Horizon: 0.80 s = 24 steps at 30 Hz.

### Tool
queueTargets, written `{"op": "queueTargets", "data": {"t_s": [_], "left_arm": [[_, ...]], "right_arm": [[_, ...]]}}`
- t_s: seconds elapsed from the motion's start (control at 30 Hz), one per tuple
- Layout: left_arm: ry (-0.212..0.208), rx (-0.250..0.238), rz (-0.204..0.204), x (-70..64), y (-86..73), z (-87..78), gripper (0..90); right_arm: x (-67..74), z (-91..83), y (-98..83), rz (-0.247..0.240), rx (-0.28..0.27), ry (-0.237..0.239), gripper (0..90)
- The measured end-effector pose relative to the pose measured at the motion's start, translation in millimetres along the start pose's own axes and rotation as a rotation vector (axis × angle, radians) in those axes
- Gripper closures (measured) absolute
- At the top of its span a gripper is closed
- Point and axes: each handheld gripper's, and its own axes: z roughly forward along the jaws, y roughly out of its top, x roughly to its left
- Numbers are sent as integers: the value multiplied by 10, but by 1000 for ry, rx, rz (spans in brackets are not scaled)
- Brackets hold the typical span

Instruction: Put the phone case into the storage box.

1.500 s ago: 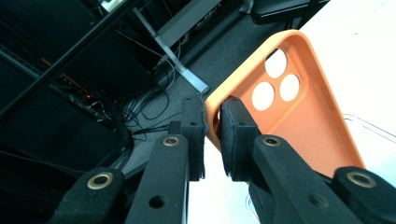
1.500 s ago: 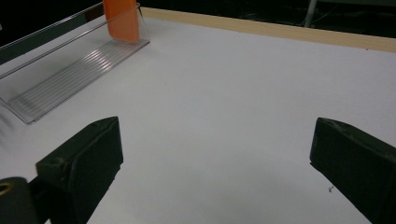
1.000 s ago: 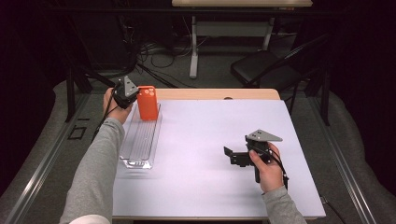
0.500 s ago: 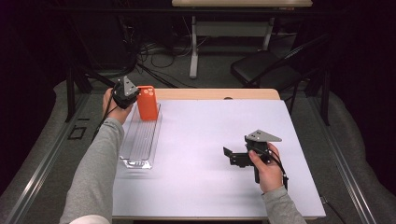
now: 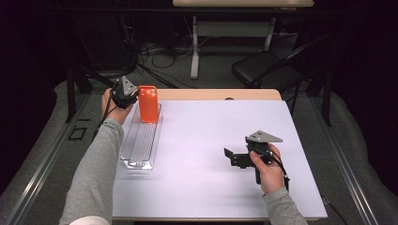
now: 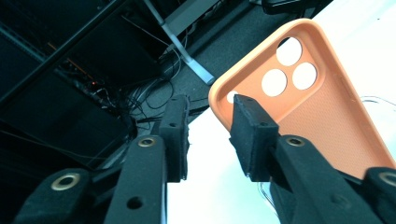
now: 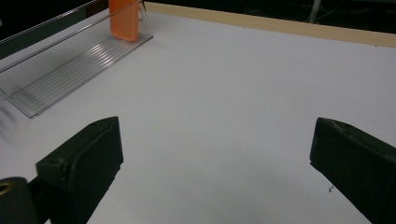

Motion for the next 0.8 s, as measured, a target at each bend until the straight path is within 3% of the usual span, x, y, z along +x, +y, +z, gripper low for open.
{"op": "queueTargets", "data": {"t_s": [0.23, 0.33, 0.57, 0.8], "left_arm": [[-17, 17, -53, 12, -3, -11, 560], [-38, 31, -105, 28, -17, -9, 514], [-50, 74, -195, 69, -25, -54, 486], [-80, 86, -261, 73, 25, -148, 463]], "right_arm": [[7, 3, -1, -2, 4, 2, 22], [7, 8, -4, -4, 2, 3, 22], [5, 5, -9, 4, 6, 0, 22], [8, -2, -7, 2, 5, 1, 22]]}}
